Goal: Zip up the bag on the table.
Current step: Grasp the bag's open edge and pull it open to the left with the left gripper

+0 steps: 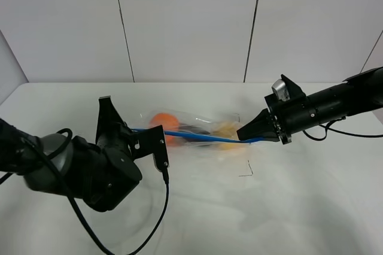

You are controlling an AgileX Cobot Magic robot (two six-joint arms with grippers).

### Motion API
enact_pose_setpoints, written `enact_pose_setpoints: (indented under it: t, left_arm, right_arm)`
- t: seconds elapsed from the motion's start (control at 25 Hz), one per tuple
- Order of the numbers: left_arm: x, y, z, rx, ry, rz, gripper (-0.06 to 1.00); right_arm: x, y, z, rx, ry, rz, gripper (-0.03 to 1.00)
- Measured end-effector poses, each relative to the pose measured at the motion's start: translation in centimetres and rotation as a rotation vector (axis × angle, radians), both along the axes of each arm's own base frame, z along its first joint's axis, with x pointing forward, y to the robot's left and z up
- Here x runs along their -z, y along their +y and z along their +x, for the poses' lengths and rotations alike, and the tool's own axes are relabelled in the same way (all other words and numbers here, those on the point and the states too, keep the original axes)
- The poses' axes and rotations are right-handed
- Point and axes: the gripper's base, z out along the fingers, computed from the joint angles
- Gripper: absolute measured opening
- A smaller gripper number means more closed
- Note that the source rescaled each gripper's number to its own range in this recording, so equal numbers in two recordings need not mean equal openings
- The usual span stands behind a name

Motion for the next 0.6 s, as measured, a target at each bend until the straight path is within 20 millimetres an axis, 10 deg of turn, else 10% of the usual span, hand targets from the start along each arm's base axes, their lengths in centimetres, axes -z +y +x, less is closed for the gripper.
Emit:
enact_pose_setpoints:
  t: [0.48,0.6]
  left_arm:
    - [0.03,0.14,0.19,0.003,0.004,-0.002,0.01]
    - [0.05,0.54,0.26,-0.036,0.005,-0.005,0.15]
  right_arm:
    - [-0.02,0.01,0.03,0.004,0.0,0.002,0.0]
    - [0.12,-0.06,-0.11,-0.013,0.0,-0.015,0.0]
